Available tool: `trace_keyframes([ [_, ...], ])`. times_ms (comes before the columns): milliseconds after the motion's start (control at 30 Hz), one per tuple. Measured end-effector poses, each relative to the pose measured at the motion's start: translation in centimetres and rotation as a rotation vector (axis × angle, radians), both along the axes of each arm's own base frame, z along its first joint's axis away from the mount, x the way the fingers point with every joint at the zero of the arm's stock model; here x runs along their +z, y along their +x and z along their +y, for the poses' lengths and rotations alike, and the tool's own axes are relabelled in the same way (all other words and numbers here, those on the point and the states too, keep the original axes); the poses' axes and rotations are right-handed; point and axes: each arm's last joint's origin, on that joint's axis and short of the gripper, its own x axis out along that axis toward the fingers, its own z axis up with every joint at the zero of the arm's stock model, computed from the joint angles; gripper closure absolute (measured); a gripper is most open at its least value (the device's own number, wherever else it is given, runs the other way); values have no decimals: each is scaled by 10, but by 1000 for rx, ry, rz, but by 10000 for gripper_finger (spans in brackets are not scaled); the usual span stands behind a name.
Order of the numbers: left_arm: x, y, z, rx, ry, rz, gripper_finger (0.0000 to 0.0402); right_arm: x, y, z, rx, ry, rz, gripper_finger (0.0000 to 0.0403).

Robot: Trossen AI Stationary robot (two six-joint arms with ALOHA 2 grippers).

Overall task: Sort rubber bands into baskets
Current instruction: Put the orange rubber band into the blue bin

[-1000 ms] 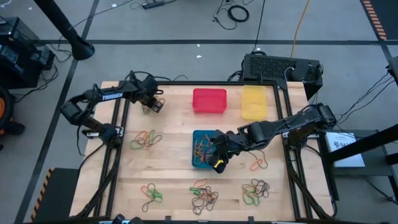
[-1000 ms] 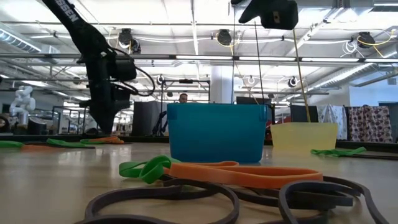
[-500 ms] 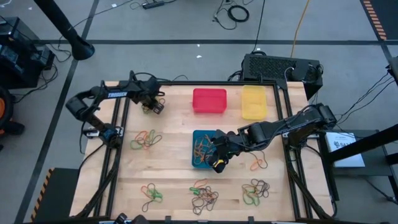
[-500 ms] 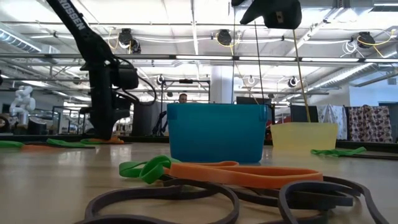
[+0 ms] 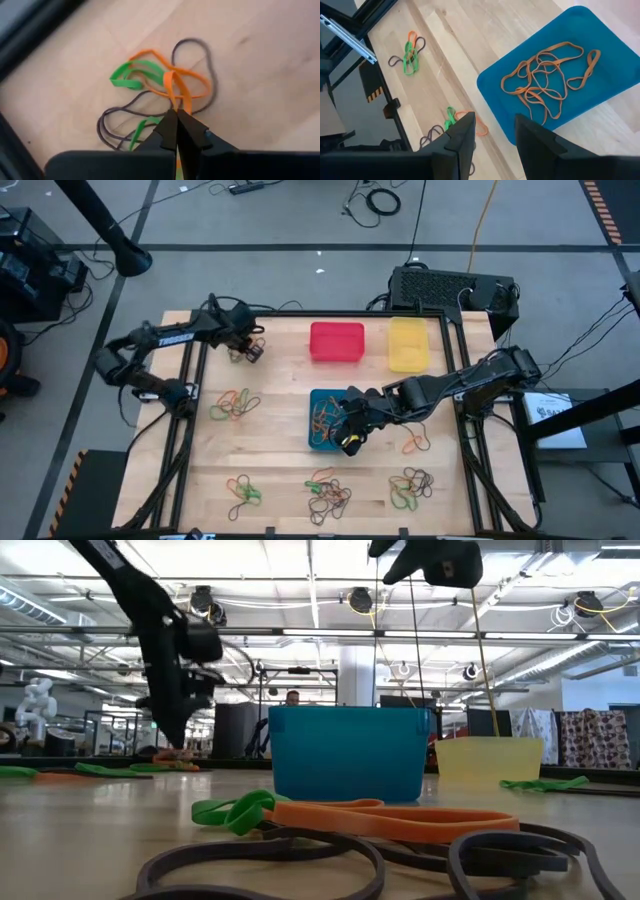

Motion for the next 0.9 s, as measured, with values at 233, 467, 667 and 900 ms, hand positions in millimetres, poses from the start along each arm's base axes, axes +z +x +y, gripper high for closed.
trace_keyframes([
  [233,46,-2,-42,-111,-159,-344,398,2,2,-2,13,-104,-42,273],
  [467,96,2,-103,-360,-364,-750,399,12,18,-23,28,-246,-195,273],
  [667,123,7,-139,-379,-315,-937,399,25,44,-44,20,-321,-436,273],
  [900,137,20,-170,-450,-305,-1078,400,28,61,-64,-5,-374,-566,273],
])
